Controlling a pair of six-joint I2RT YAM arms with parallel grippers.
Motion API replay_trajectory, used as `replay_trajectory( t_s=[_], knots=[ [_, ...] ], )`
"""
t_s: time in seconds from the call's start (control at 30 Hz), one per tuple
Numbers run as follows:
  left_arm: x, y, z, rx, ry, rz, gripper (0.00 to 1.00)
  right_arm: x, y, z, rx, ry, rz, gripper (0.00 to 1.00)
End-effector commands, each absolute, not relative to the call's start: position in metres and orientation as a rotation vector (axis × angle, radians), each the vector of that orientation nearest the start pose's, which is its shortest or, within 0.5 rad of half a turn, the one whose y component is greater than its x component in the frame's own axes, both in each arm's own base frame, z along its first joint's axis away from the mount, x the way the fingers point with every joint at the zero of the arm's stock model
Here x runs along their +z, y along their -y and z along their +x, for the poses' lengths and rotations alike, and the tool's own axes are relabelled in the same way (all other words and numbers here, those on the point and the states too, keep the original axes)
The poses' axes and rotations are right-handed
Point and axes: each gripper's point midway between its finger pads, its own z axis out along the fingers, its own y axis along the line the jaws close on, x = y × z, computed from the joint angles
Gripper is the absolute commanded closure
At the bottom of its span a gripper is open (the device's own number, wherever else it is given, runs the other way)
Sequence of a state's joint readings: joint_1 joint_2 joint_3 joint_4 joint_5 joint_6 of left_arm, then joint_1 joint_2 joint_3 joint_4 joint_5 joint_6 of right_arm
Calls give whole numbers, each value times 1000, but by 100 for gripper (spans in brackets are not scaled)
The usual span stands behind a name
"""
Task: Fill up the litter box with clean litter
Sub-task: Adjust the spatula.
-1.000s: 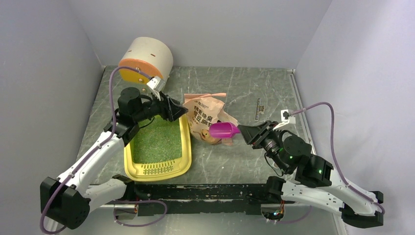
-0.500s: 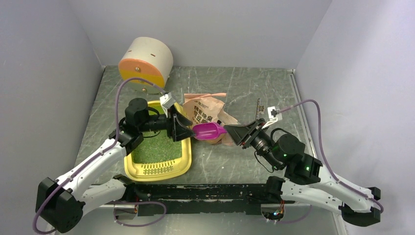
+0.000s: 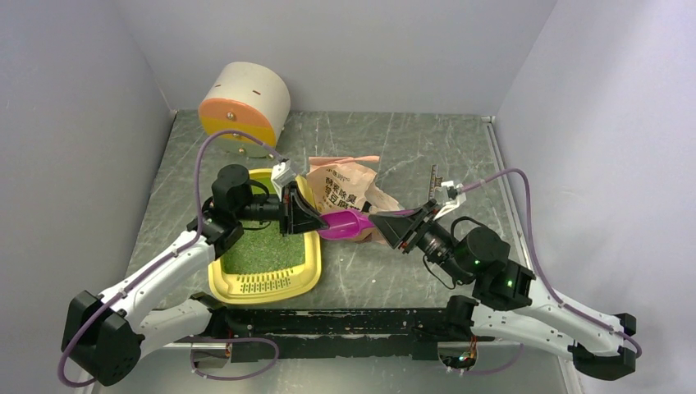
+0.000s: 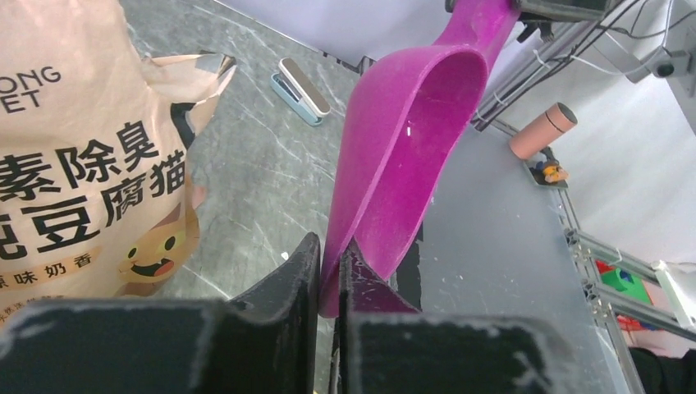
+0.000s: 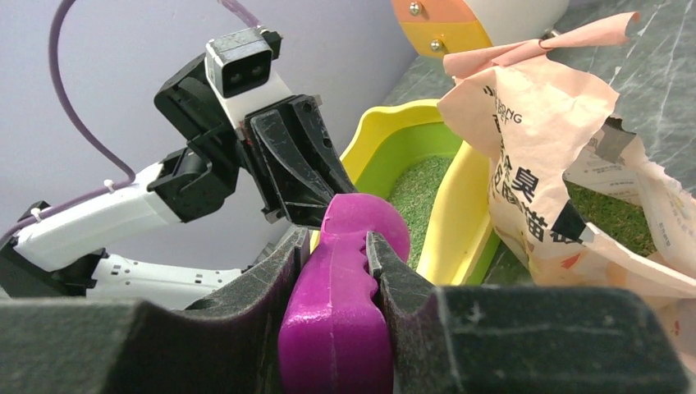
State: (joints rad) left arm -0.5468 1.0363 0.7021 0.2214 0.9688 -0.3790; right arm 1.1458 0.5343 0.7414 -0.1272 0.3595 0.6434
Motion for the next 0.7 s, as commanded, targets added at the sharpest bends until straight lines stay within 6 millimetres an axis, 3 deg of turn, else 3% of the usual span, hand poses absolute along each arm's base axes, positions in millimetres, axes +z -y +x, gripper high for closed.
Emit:
replay_trajectory(
  t_s=[0.0,0.17,0.2,0.23,0.27,0.5,0.67],
  knots=[
    [267,281,165,-1420,-1565,1047,95,358,-230,138,1185,-1556,-160,99],
    [266,279,167,-1355,-1564,1119,95,350,-234,131,1125,-1619,-296,88],
    [267,278,168,-1347,-1557,1131,95,349,-235,128,1121,-1627,-329,79],
    [267,279,168,-1340,-1550,1145,95,348,-235,125,1120,-1637,-358,60],
    [268,279,169,-1334,-1547,1155,95,347,-237,122,1120,-1640,-389,50],
    [268,278,169,-1297,-1507,1274,95,343,-245,104,1133,-1686,-560,31],
    [271,275,169,-1274,-1479,1320,95,349,-235,105,1105,-1677,-548,19]
  ],
)
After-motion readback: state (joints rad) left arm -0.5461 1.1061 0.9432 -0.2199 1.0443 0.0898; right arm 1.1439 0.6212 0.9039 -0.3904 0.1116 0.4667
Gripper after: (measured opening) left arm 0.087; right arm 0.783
